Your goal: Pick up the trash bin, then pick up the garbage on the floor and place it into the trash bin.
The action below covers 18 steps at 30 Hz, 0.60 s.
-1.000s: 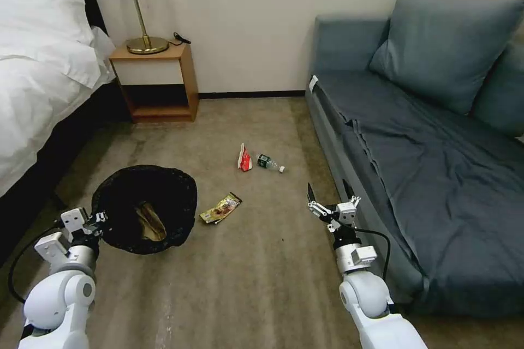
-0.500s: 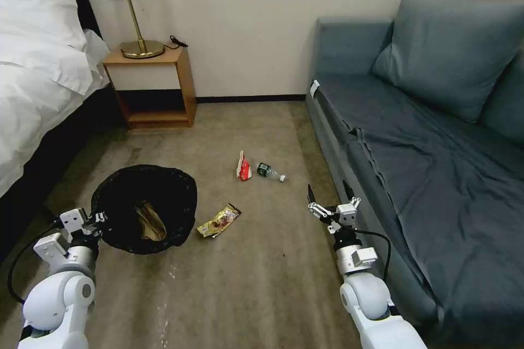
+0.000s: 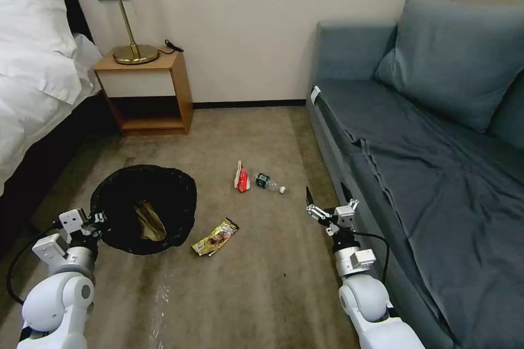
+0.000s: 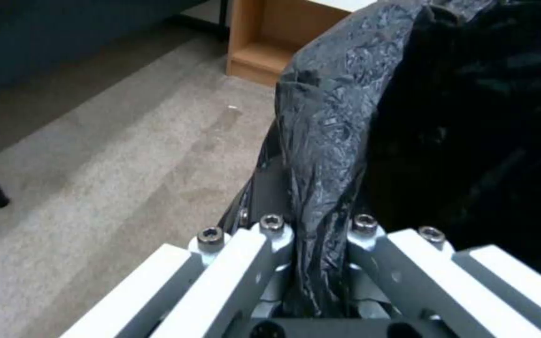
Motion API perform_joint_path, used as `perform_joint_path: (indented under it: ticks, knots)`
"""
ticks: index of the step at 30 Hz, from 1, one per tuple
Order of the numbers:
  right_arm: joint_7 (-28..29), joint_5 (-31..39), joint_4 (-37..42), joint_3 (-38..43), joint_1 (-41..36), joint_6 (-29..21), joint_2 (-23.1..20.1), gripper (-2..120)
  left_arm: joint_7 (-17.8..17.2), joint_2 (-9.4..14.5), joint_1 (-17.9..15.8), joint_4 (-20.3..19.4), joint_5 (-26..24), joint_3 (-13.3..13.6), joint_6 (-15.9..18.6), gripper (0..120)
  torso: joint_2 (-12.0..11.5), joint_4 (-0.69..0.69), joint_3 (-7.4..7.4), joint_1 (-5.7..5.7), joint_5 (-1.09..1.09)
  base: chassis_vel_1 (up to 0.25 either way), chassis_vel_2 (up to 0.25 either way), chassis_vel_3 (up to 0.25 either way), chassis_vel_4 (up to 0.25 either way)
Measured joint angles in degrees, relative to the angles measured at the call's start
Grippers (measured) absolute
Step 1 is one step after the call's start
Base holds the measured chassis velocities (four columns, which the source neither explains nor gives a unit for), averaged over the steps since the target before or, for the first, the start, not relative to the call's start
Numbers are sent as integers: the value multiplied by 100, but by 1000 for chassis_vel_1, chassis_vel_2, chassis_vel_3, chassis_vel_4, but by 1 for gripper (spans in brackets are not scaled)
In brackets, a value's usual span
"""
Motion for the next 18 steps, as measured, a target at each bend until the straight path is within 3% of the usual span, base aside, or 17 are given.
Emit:
perform_joint_path:
  ticks: [18]
  knots:
    - [-27,19,-68,-155,47,2,-20,100,-11,11,150,-148,-37,-79,4,3,0,0,0,0,0,-111,106,108,-111]
